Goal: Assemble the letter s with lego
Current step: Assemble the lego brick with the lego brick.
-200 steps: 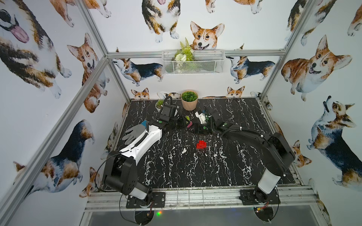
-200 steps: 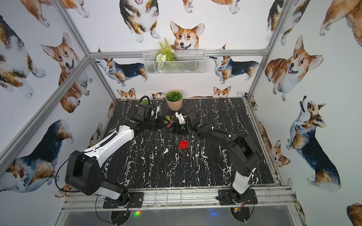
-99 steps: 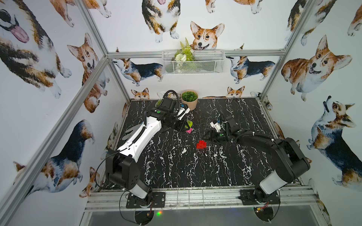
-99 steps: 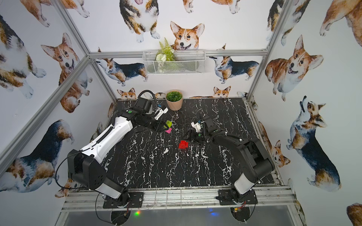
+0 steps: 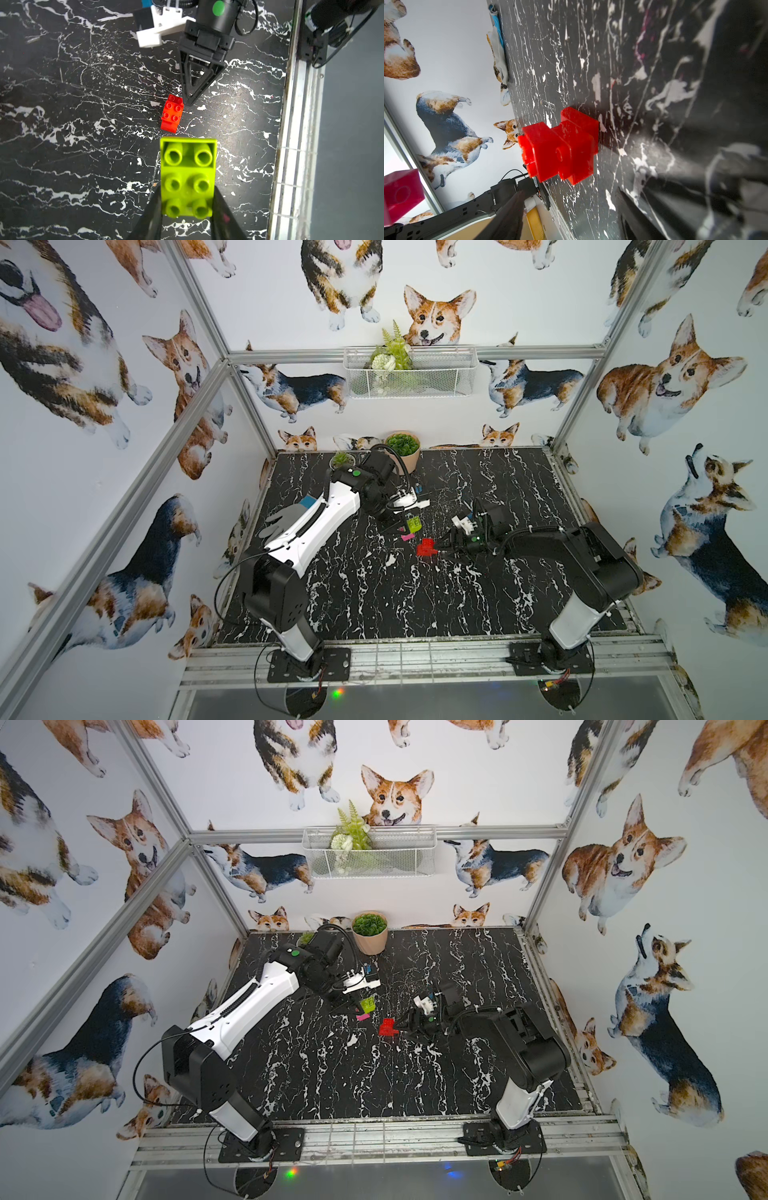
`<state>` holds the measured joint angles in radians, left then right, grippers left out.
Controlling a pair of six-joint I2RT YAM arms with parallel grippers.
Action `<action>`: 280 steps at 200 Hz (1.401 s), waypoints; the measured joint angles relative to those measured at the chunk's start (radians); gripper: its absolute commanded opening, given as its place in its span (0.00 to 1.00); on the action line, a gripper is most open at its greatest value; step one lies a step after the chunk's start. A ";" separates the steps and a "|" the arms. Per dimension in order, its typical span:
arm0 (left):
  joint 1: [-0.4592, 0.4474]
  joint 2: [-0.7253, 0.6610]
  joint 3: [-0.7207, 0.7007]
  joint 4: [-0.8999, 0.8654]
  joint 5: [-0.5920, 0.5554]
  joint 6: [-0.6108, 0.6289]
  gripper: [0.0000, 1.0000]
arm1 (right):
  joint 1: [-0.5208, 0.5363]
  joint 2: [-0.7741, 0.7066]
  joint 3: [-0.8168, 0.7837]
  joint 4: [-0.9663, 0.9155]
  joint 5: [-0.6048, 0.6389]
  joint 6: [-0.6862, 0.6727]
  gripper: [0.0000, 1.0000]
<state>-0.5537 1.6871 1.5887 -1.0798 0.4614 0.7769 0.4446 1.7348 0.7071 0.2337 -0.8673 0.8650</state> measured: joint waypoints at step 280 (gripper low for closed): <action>-0.159 0.270 0.139 0.020 -0.205 0.200 0.28 | -0.008 0.126 -0.011 0.278 -0.070 0.108 0.73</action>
<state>-0.7128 1.9568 1.7275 -1.0599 0.2562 0.9771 0.4366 1.8603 0.6956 0.5114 -0.9371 0.9733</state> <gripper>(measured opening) 0.345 0.728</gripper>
